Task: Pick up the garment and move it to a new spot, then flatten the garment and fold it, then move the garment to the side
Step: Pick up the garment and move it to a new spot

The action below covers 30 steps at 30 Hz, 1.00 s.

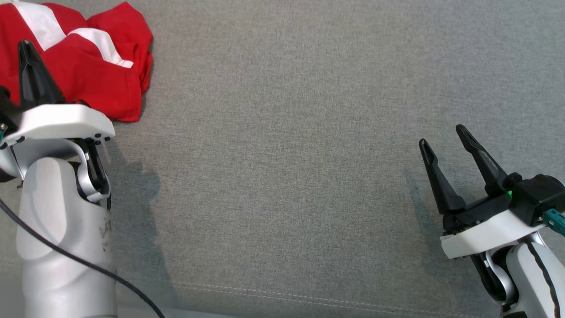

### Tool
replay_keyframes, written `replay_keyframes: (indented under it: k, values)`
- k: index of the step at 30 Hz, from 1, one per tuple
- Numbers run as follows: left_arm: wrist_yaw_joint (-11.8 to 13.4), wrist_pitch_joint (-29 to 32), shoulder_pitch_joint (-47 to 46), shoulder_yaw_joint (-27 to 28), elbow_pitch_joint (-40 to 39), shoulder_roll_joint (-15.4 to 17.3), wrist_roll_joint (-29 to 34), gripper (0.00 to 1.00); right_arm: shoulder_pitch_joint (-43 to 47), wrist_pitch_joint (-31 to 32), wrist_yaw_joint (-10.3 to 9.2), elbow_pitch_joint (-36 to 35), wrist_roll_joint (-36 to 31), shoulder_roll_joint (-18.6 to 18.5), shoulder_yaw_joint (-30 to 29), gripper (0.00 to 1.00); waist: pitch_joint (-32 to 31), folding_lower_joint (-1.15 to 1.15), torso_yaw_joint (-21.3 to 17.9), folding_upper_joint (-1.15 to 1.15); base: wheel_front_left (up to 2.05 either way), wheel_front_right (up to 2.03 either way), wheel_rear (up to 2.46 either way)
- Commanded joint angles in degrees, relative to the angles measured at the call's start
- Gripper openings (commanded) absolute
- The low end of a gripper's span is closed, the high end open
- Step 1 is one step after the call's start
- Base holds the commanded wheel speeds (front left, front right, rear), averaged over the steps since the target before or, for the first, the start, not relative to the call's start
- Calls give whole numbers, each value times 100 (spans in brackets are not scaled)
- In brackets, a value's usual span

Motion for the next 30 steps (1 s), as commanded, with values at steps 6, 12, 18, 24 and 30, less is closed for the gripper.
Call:
replay_keyframes:
  k: [6,12,18,24,30]
  values:
    - [-28,-26,617,-69,-932,189,33,0,224,-77,8,-72,13,115,-15,100,-298,0,12,0,0,0,0]
    - [86,-26,1244,-407,-1285,186,-269,100,422,-77,8,-46,32,238,-112,100,-555,0,120,0,0,0,0]
    - [147,-26,1333,-426,-1121,185,-468,100,423,-77,8,-112,41,256,-93,100,-456,0,136,0,0,0,0]
    - [113,-26,994,-276,-629,194,-595,100,331,-77,8,-181,107,215,-9,100,-177,0,35,0,0,0,0]
    - [130,-26,355,8,63,420,-580,100,163,-77,8,-216,159,164,23,100,248,0,-181,0,0,0,0]
